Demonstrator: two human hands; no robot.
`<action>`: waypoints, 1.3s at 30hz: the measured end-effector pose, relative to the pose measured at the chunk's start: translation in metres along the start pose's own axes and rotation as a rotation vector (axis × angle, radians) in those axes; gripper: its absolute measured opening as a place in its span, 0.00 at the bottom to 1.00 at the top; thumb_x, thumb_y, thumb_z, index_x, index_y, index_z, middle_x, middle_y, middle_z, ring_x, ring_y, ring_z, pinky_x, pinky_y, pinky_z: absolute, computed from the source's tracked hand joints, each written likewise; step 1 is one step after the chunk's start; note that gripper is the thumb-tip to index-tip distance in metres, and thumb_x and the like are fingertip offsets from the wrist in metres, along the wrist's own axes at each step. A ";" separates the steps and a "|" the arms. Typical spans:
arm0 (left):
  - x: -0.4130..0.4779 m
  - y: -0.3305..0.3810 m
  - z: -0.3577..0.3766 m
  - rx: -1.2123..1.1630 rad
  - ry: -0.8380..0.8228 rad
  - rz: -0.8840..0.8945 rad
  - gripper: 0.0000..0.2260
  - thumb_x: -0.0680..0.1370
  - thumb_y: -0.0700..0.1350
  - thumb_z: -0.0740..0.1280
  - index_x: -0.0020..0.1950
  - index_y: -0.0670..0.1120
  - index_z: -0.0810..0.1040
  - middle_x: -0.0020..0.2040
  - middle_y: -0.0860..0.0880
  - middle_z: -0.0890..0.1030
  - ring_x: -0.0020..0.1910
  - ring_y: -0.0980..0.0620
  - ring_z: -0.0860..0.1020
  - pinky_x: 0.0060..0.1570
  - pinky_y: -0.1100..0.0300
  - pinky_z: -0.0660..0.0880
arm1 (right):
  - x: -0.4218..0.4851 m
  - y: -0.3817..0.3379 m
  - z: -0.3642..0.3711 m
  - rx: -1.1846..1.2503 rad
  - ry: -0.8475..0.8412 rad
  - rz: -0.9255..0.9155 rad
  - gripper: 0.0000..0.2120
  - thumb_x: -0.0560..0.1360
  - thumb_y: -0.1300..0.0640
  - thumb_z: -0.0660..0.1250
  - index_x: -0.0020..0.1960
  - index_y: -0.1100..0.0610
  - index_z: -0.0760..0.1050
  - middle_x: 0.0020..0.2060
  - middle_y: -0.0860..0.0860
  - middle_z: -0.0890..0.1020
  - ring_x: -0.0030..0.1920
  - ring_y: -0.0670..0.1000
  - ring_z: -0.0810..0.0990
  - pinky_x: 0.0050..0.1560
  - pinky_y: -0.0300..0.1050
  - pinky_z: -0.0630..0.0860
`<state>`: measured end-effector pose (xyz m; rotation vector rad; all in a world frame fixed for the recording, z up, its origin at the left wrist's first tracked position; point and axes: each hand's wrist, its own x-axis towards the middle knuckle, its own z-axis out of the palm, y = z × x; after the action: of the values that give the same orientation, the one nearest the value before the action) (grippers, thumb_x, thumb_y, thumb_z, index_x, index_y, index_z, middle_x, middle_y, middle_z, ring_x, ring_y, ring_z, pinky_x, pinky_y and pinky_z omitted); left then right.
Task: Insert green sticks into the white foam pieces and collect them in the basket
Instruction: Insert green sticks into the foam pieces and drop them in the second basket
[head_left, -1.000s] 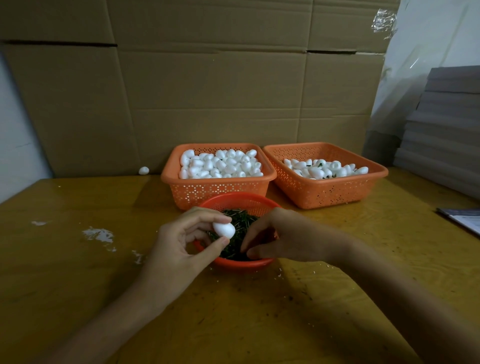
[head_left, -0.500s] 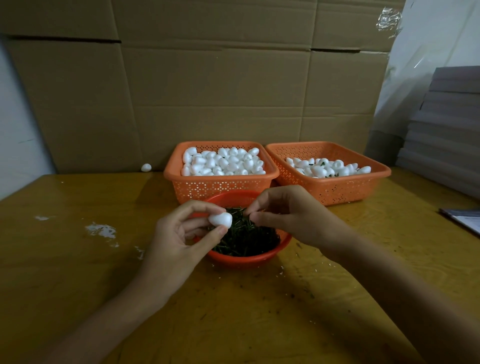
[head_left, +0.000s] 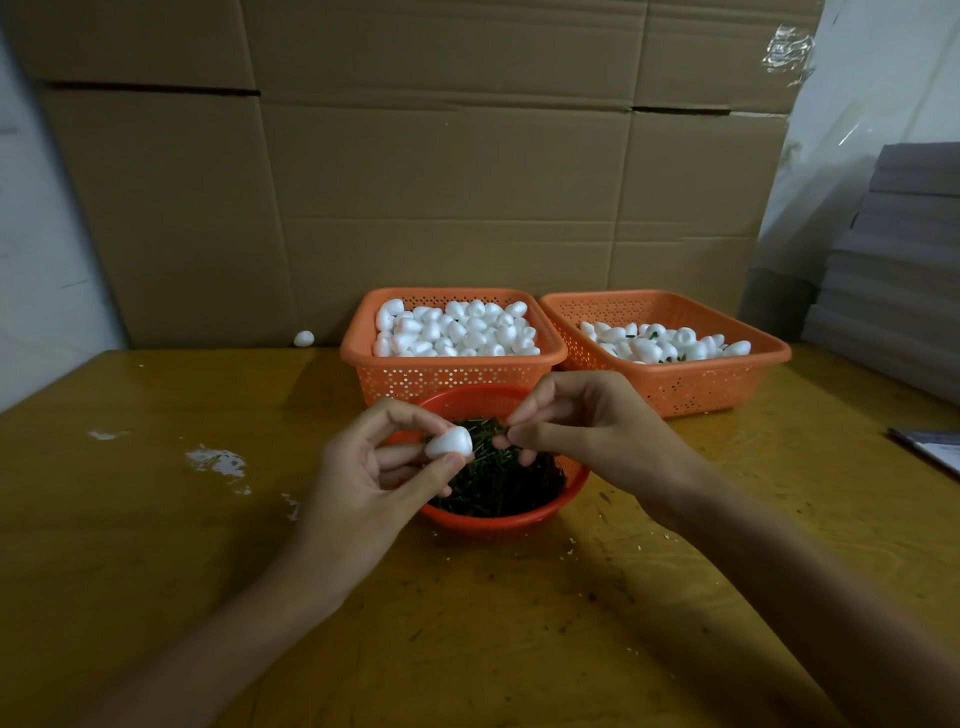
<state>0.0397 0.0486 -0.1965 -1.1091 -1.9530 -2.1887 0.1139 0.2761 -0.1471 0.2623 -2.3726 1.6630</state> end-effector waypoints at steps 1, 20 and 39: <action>0.000 0.000 0.000 0.001 -0.002 -0.002 0.11 0.73 0.45 0.77 0.53 0.48 0.81 0.56 0.47 0.86 0.49 0.42 0.87 0.44 0.56 0.84 | 0.000 0.000 0.001 0.002 -0.005 -0.008 0.04 0.77 0.64 0.75 0.50 0.64 0.82 0.45 0.58 0.89 0.45 0.50 0.88 0.55 0.40 0.81; -0.001 -0.005 -0.001 0.189 -0.063 0.146 0.22 0.71 0.42 0.78 0.64 0.51 0.83 0.59 0.53 0.86 0.56 0.51 0.86 0.52 0.57 0.84 | -0.006 0.008 0.024 -0.425 -0.047 -0.193 0.06 0.76 0.59 0.78 0.50 0.54 0.81 0.44 0.43 0.88 0.45 0.41 0.87 0.49 0.47 0.84; -0.008 0.001 -0.002 1.020 -0.439 0.376 0.19 0.83 0.63 0.59 0.59 0.56 0.85 0.60 0.63 0.82 0.61 0.64 0.77 0.61 0.63 0.71 | 0.010 0.052 -0.083 -1.166 0.545 0.190 0.21 0.87 0.45 0.54 0.72 0.51 0.78 0.78 0.57 0.70 0.80 0.59 0.62 0.76 0.59 0.60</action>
<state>0.0456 0.0430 -0.1994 -1.5603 -2.2552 -0.5914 0.0969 0.3715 -0.1640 -0.5516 -2.4767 0.1198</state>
